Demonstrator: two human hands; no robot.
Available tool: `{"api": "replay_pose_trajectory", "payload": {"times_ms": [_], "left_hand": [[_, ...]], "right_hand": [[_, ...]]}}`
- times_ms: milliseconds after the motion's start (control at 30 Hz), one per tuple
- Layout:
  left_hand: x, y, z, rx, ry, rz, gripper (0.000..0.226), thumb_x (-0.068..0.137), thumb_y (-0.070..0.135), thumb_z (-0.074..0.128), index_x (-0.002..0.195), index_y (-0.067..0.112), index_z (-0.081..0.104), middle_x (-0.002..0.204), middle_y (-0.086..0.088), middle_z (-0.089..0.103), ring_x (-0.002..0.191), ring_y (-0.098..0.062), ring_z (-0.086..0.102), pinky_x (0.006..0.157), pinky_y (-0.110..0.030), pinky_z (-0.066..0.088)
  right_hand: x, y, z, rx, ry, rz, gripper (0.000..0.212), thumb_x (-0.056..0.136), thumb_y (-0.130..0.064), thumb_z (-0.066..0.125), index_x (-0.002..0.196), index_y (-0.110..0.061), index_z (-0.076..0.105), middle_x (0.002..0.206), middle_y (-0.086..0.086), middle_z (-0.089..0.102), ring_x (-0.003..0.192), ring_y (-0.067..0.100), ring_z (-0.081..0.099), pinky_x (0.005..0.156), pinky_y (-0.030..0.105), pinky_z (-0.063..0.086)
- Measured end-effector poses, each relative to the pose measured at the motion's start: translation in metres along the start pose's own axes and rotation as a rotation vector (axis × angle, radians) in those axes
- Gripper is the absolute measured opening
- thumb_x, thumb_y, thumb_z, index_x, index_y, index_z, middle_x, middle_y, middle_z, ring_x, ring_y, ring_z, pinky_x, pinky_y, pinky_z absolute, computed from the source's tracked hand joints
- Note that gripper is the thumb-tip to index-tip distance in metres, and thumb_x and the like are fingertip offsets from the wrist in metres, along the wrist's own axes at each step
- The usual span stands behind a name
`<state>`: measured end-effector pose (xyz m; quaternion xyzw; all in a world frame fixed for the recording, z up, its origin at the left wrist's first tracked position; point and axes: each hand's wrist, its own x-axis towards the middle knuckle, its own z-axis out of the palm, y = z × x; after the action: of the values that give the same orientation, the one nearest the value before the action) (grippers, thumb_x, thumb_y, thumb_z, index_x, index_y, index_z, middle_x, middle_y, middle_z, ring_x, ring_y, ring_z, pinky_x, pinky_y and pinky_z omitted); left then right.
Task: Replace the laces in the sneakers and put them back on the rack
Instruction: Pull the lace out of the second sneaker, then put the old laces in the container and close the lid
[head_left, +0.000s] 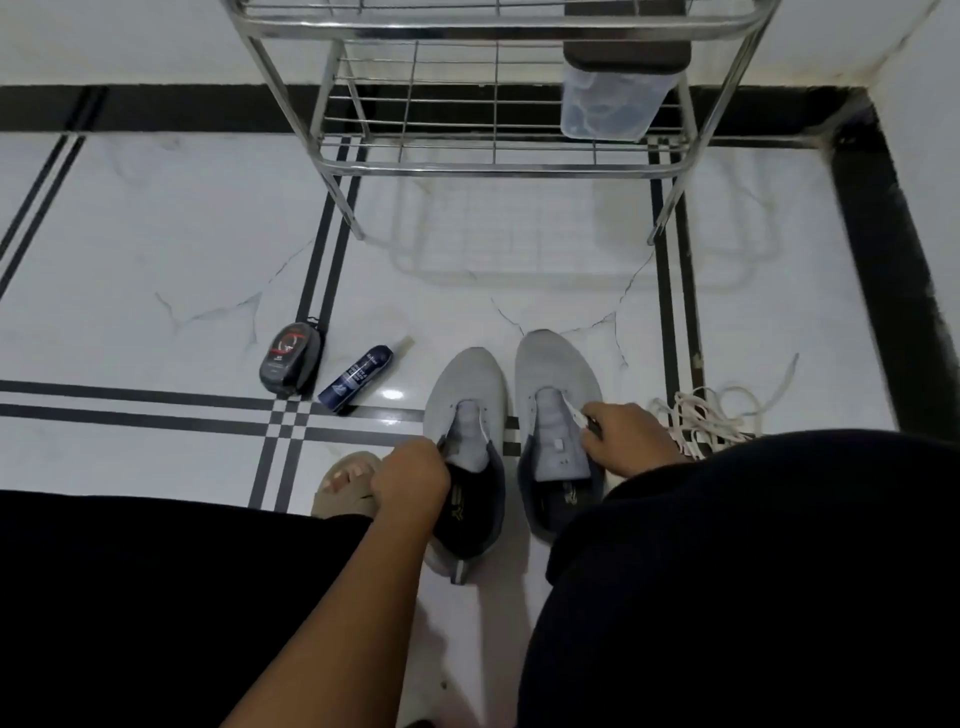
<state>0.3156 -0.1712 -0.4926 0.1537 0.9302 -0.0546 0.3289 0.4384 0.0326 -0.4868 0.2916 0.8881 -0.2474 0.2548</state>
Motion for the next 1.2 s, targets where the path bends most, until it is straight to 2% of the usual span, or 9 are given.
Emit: {"api": "replay_pose_trajectory", "payload": {"times_ms": [100, 233, 500, 600, 733, 867, 1000, 1133, 1200], "left_hand": [[0.028, 0.005, -0.022, 0.016, 0.049, 0.010, 0.026, 0.095, 0.010, 0.042, 0.115, 0.006, 0.058, 0.119, -0.013, 0.061, 0.111, -0.029, 0.059, 0.087, -0.034, 0.047], [0.063, 0.005, -0.046, 0.008, 0.121, 0.007, 0.026, 0.094, 0.012, 0.045, 0.114, 0.009, 0.060, 0.115, -0.013, 0.063, 0.107, -0.031, 0.060, 0.079, -0.037, 0.046], [0.086, 0.014, -0.034, -0.371, 0.384, 0.094, 0.028, 0.090, 0.014, 0.050, 0.117, 0.006, 0.053, 0.107, -0.015, 0.062, 0.100, -0.036, 0.059, 0.079, -0.042, 0.047], [0.080, 0.036, -0.025, -0.318, 0.583, 0.338, 0.041, 0.089, 0.016, 0.057, 0.127, 0.002, 0.050, 0.122, -0.017, 0.056, 0.114, -0.035, 0.053, 0.094, -0.043, 0.046], [0.065, 0.061, -0.005, -0.115, 0.440, 0.545, 0.054, 0.094, 0.041, 0.051, 0.140, 0.013, 0.045, 0.146, -0.011, 0.043, 0.137, -0.030, 0.039, 0.113, -0.047, 0.031], [0.056, 0.059, 0.008, 0.086, 0.274, 0.543, 0.057, 0.099, 0.048, 0.033, 0.150, 0.022, 0.028, 0.159, -0.005, 0.021, 0.148, -0.023, 0.012, 0.119, -0.047, 0.003], [0.055, 0.050, 0.007, 0.088, 0.231, 0.503, 0.054, 0.101, 0.048, 0.027, 0.149, 0.023, 0.026, 0.160, -0.002, 0.016, 0.149, -0.018, 0.006, 0.120, -0.046, 0.000], [0.053, 0.056, 0.003, 0.038, 0.230, 0.486, 0.051, 0.101, 0.046, 0.028, 0.147, 0.023, 0.030, 0.159, -0.001, 0.020, 0.148, -0.018, 0.008, 0.120, -0.046, -0.001], [0.052, 0.059, 0.002, 0.040, 0.239, 0.476, 0.050, 0.101, 0.044, 0.029, 0.146, 0.023, 0.030, 0.158, -0.002, 0.021, 0.148, -0.018, 0.011, 0.120, -0.046, -0.001]], "right_hand": [[0.025, -0.010, -0.012, 0.065, 0.214, -0.087, 0.020, 0.094, -0.026, 0.051, 0.078, -0.015, 0.045, 0.073, 0.003, 0.053, 0.071, 0.027, 0.052, 0.059, 0.033, 0.035], [0.062, -0.022, -0.024, 0.152, 0.226, -0.110, 0.017, 0.095, -0.026, 0.052, 0.084, -0.013, 0.050, 0.084, 0.012, 0.063, 0.078, 0.032, 0.058, 0.064, 0.035, 0.042], [0.068, -0.014, -0.030, 0.442, 0.179, -0.067, 0.047, 0.096, -0.042, 0.053, 0.135, -0.016, 0.055, 0.123, 0.007, 0.065, 0.110, 0.022, 0.062, 0.093, 0.032, 0.049], [0.076, -0.017, -0.088, 0.291, 0.566, -0.172, 0.036, 0.099, -0.031, 0.051, 0.129, -0.013, 0.060, 0.124, 0.008, 0.064, 0.111, 0.024, 0.061, 0.093, 0.034, 0.048], [0.093, -0.037, -0.198, -0.057, 1.003, -0.233, 0.033, 0.093, -0.004, 0.047, 0.124, -0.007, 0.059, 0.116, 0.012, 0.063, 0.103, 0.030, 0.058, 0.075, 0.040, 0.052], [0.113, -0.051, -0.250, -0.541, 0.833, -0.118, 0.046, 0.084, 0.003, 0.056, 0.129, -0.002, 0.046, 0.118, 0.018, 0.059, 0.105, 0.035, 0.057, 0.083, 0.042, 0.048], [0.129, -0.059, -0.246, -0.695, 0.785, 0.007, 0.048, 0.084, 0.001, 0.061, 0.128, 0.004, 0.044, 0.119, 0.025, 0.060, 0.107, 0.040, 0.060, 0.093, 0.045, 0.046], [0.129, -0.059, -0.245, -0.881, 0.805, 0.033, 0.030, 0.063, -0.006, 0.081, 0.089, -0.004, 0.066, 0.068, 0.011, 0.069, 0.055, 0.026, 0.067, 0.050, 0.029, 0.052], [0.129, -0.056, -0.248, -0.885, 0.797, -0.047, 0.028, 0.058, -0.003, 0.084, 0.080, -0.004, 0.066, 0.061, 0.011, 0.067, 0.047, 0.027, 0.064, 0.043, 0.029, 0.050]]}}
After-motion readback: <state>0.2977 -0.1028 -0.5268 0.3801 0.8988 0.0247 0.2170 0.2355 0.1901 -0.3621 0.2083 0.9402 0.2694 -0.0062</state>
